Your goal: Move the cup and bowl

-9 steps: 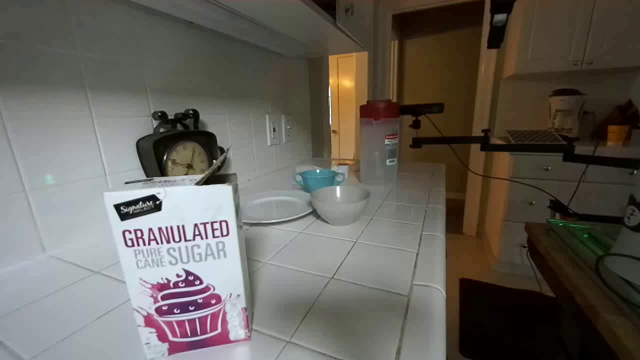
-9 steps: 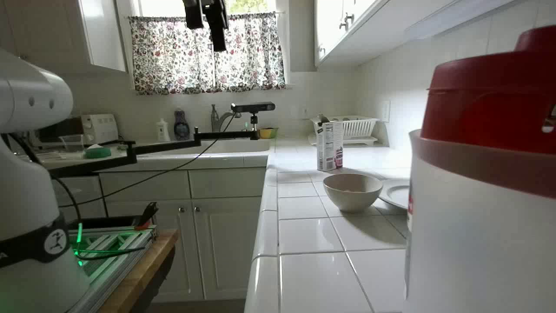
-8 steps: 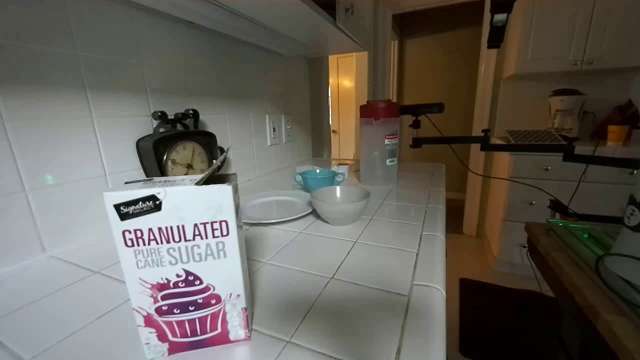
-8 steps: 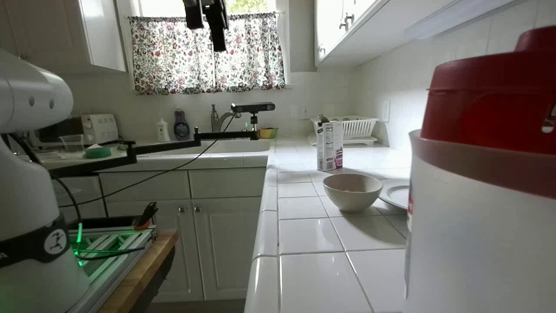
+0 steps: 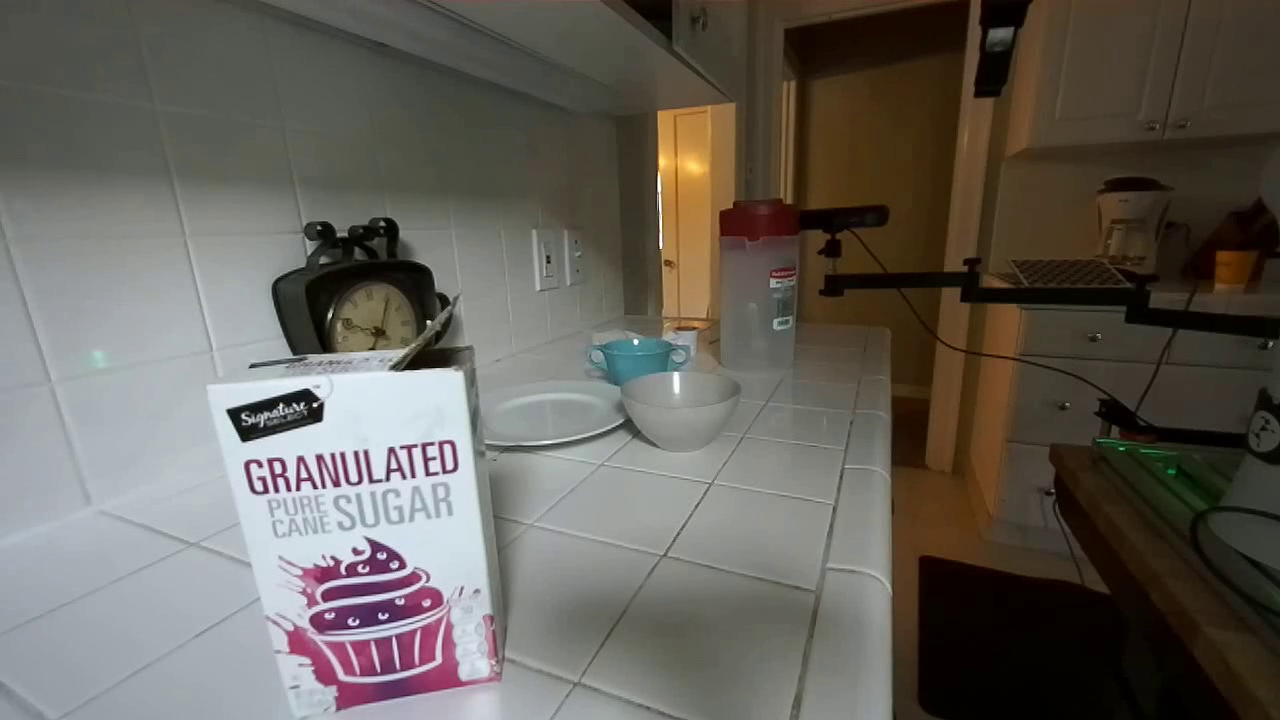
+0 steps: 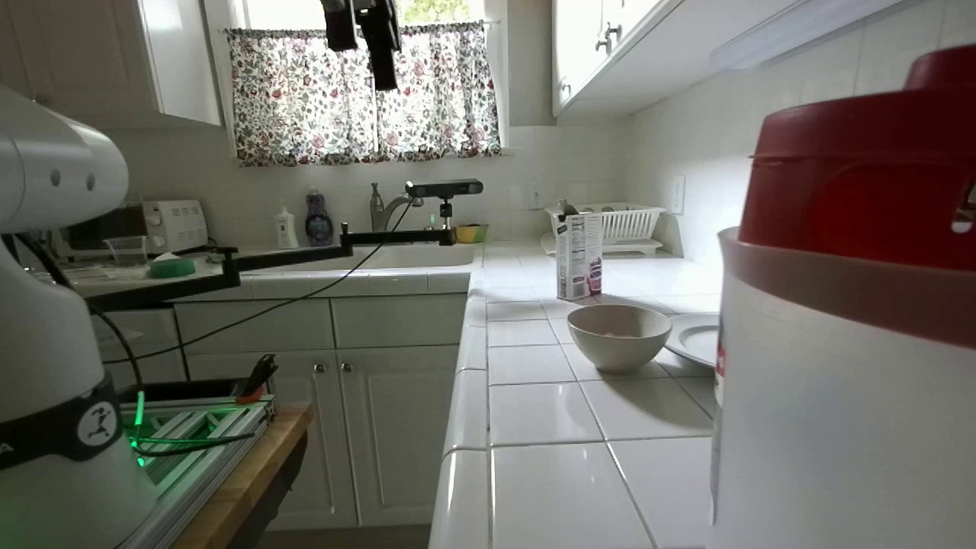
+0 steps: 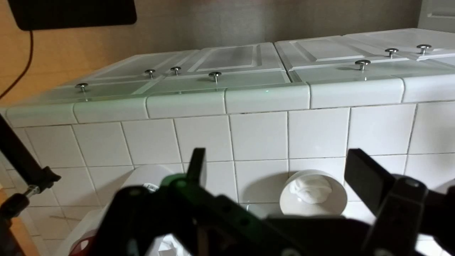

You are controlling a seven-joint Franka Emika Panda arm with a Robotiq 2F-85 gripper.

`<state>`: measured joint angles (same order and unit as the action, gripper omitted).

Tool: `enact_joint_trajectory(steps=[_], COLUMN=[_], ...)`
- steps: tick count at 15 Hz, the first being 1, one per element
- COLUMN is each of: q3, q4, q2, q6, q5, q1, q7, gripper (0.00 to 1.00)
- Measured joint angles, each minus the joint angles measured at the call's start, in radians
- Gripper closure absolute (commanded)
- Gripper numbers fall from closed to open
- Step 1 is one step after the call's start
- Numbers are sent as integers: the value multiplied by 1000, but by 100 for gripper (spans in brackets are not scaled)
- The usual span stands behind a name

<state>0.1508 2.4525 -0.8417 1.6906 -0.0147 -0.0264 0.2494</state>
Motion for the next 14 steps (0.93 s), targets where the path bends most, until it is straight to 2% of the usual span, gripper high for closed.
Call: enact_joint_trajectory(steps=[7, 10, 14], q3=[0, -1, -7], q4=[1, 0, -32], q2=[5, 62, 252], q6=[20, 146, 350], q5=[0, 0, 0], q1=[-1, -24, -74], q7=[5, 43, 64], gripper=[0, 0, 0])
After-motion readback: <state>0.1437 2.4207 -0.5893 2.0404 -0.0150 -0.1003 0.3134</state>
